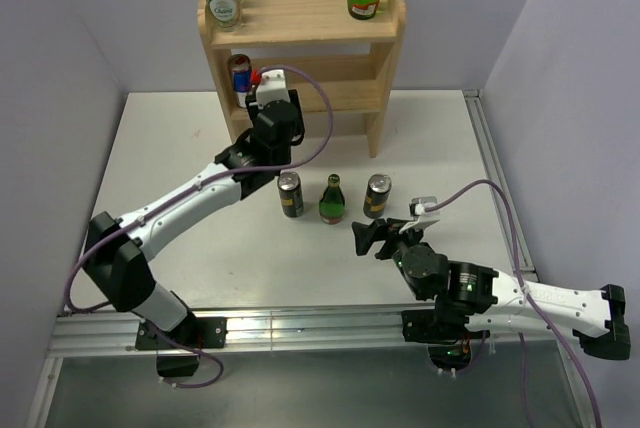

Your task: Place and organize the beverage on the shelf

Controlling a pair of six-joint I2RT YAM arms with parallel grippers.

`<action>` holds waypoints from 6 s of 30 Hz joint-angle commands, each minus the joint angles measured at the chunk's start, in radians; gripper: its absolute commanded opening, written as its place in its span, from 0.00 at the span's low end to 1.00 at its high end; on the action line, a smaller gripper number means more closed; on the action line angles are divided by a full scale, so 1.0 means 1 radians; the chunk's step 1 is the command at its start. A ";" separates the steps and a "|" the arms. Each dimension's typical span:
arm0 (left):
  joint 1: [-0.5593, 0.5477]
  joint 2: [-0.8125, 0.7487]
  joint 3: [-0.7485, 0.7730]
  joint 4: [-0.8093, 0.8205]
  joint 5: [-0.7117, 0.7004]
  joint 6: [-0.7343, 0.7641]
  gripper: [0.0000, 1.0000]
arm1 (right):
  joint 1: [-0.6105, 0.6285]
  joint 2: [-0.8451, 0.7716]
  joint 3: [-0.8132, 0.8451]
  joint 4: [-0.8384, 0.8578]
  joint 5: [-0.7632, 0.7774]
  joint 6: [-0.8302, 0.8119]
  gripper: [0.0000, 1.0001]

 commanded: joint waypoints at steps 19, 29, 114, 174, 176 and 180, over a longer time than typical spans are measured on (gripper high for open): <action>0.167 0.251 0.332 -0.016 0.118 0.045 0.00 | 0.005 -0.069 -0.057 -0.039 0.003 0.048 1.00; 0.201 0.284 0.266 0.022 0.092 0.018 0.00 | 0.005 -0.073 -0.068 -0.041 0.001 0.064 1.00; 0.171 0.215 0.193 -0.038 -0.065 0.088 0.90 | 0.005 -0.126 -0.077 -0.069 -0.010 0.090 1.00; -0.147 0.109 -0.597 0.390 -0.023 -0.237 0.86 | 0.005 -0.119 -0.062 -0.121 -0.017 0.140 0.99; -0.133 0.132 -0.593 0.419 -0.026 -0.215 0.83 | 0.007 -0.121 -0.062 -0.121 -0.017 0.139 0.99; -0.110 0.201 -0.565 0.479 -0.019 -0.162 0.72 | 0.007 -0.116 -0.065 -0.112 -0.013 0.134 0.99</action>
